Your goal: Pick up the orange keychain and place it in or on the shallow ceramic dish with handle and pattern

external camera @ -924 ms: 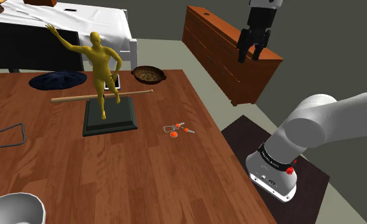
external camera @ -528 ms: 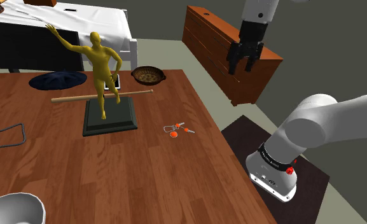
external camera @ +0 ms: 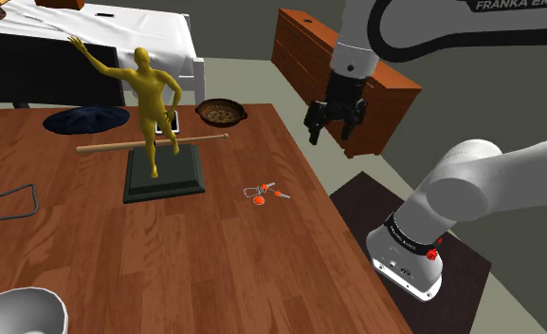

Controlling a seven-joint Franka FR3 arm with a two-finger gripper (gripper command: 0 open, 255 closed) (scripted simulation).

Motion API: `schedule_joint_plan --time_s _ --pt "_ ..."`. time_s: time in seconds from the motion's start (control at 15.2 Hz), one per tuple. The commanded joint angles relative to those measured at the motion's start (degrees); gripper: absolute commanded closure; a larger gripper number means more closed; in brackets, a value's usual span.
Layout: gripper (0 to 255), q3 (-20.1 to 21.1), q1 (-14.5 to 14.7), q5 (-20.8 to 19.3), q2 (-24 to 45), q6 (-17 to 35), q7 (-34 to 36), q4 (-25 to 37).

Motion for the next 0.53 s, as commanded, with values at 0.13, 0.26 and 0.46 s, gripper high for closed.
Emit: schedule_joint_plan --time_s 0.13,0.26,0.46 --pt "0 6.88 0.69 4.1 3.9 8.16 8.15 -1.85" --pt "0 10.51 0.66 5.72 6.81 12.57 12.16 -2.2" --pt "0 16.18 -0.16 7.16 12.34 19.46 18.45 -1.84"
